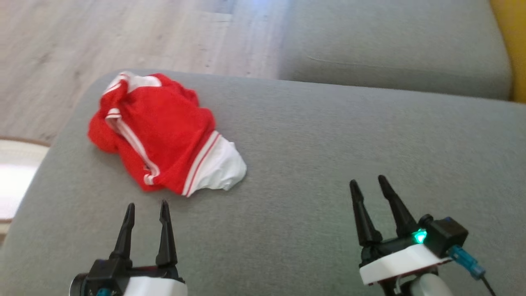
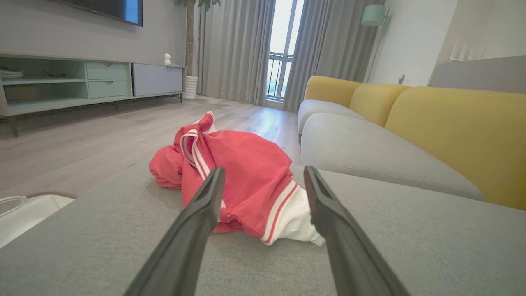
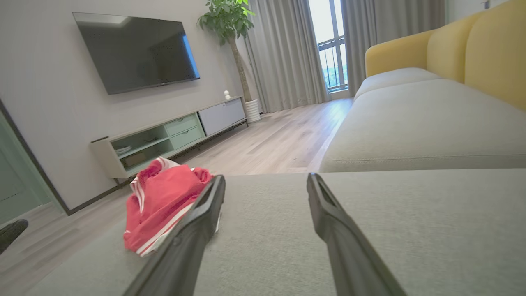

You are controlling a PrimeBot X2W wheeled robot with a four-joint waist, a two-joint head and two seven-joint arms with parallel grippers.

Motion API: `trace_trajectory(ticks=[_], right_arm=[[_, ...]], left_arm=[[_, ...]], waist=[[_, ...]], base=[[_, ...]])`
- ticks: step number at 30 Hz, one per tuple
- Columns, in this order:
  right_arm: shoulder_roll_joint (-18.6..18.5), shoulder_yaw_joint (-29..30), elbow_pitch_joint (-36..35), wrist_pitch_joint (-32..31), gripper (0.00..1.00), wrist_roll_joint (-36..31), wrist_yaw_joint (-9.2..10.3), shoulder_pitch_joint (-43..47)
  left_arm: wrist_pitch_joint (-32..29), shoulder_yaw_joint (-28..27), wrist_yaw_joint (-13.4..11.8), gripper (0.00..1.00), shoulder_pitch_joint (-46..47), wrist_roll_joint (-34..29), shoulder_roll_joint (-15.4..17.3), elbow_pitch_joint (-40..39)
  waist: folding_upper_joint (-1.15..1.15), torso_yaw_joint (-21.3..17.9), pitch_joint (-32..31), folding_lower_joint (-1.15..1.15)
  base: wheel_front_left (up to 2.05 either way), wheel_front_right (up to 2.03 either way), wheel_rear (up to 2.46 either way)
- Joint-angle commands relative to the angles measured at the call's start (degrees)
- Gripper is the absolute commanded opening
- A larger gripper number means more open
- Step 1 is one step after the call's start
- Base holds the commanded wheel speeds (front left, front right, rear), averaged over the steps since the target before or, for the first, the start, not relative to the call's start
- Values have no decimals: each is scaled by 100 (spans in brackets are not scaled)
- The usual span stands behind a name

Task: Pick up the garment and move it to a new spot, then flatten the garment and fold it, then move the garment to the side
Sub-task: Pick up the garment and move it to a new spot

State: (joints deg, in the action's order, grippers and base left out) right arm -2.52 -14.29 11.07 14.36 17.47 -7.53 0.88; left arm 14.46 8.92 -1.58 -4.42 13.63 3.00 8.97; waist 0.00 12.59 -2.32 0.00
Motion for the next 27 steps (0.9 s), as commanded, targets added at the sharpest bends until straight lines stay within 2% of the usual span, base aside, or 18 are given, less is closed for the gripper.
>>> trace_trajectory(ticks=[1,8,14,21,27], right_arm=[[-36,-181,-168,63,100,58,4,-58],[-36,-340,-155,63,100,150,4,-11],[-36,-403,-148,63,100,212,4,-1],[-36,-459,-159,63,100,237,4,22],[-35,-437,-186,63,100,110,4,-105]], left_arm=[[54,-233,-19,100,160,-43,-13,-200],[54,-330,3,100,77,-78,-13,-209],[54,-397,30,100,18,-104,-13,-225],[54,-462,12,100,20,-97,-13,-274],[54,-636,-3,100,240,-88,-13,-364]], waist=[[0,209,-61,0],[0,633,-130,0],[0,828,-164,0],[0,890,-120,0],[0,745,202,0]], base=[[0,0,0],[0,0,0],[0,0,0],[0,0,0],[0,0,0]])
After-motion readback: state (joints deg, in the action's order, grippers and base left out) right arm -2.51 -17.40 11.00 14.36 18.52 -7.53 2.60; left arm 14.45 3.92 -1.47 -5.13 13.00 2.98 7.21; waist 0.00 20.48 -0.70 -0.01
